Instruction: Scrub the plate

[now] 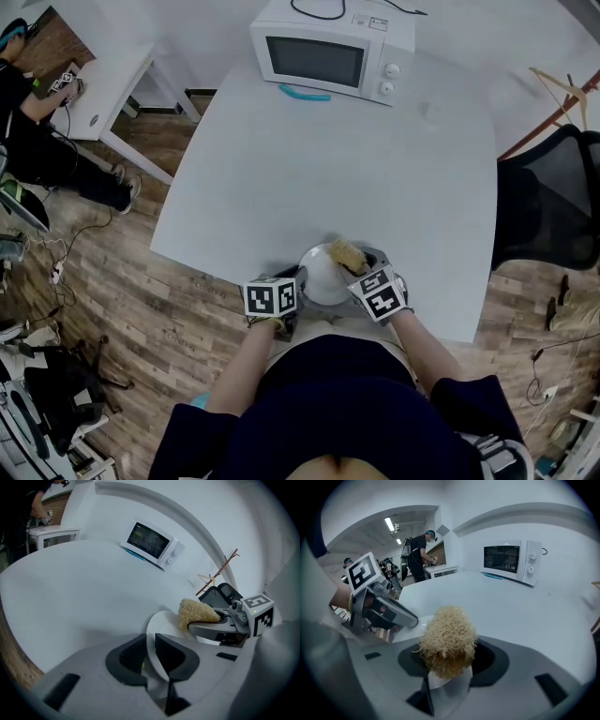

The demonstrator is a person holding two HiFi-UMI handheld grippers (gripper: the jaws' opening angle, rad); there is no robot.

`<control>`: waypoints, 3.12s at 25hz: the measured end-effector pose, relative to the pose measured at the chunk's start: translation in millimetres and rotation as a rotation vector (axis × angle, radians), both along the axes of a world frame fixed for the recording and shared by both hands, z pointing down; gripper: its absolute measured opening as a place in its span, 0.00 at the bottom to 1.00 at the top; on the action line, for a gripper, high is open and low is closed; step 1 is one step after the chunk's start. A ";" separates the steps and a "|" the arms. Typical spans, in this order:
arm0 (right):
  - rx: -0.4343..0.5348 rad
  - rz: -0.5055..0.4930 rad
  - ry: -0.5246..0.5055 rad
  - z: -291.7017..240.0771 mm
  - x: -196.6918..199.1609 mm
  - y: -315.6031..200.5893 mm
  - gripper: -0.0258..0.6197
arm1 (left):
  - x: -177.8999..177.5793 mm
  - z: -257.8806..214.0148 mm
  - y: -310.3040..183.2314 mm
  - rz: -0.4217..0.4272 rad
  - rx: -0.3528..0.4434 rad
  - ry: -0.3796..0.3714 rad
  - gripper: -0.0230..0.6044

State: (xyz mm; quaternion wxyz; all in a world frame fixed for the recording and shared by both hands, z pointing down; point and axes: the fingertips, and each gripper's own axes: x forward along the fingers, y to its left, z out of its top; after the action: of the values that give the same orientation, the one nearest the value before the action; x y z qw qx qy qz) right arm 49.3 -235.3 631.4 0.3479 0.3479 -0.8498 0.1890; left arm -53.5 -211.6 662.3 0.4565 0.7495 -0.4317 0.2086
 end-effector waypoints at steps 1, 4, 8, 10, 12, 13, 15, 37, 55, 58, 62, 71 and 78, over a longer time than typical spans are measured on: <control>-0.007 -0.002 0.010 2.2 0.8 1.0 0.33 | 0.2 0.1 0.1 0.000 0.001 0.000 0.15; -0.001 -0.021 0.038 5.8 2.6 0.7 0.33 | 0.4 0.1 -0.5 0.000 0.006 -0.001 0.15; 0.026 -0.065 0.075 6.9 -4.1 -0.1 0.33 | -0.6 -0.9 -0.4 0.001 0.007 -0.006 0.15; 0.037 -0.084 0.088 6.6 -8.7 -0.5 0.33 | 0.1 -0.7 -0.1 0.004 0.010 -0.005 0.15; 0.038 -0.096 0.090 6.8 -14.1 -0.9 0.33 | 0.3 -0.6 -0.1 0.005 0.012 -0.005 0.15; 0.036 -0.100 0.086 7.2 -17.0 -1.0 0.33 | 0.2 -0.7 0.1 0.004 0.013 -0.007 0.15; 0.033 -0.109 0.077 8.2 -23.2 -1.3 0.33 | 0.7 -0.5 0.3 0.004 0.015 -0.009 0.15; -0.045 -0.208 0.042 13.6 -66.6 23.5 0.33 | -5.3 -1.3 -2.6 -0.041 0.024 -0.022 0.14; -0.123 -0.370 0.111 16.1 -38.8 71.8 0.33 | -6.4 -1.4 -3.5 -0.046 0.027 -0.018 0.15; -0.138 -0.330 0.101 17.1 -24.8 68.3 0.33 | -7.5 -1.3 -3.5 -0.048 0.020 -0.025 0.14; -0.121 -0.302 0.118 15.9 -10.8 58.3 0.33 | -4.5 0.2 -2.6 -0.027 0.020 -0.022 0.15; -0.093 -0.318 0.177 14.8 -2.4 38.6 0.33 | -1.7 -0.3 -1.8 -0.018 0.030 -0.028 0.15; -0.052 -0.243 0.189 13.6 -0.5 7.5 0.33 | -2.3 -1.0 -2.2 -0.024 0.032 -0.039 0.15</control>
State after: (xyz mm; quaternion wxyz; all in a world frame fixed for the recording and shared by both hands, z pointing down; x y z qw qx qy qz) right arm 48.8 -227.8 645.0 0.4553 0.2496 -0.8441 0.1339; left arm -55.9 -213.8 661.3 0.4382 0.7473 -0.4529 0.2107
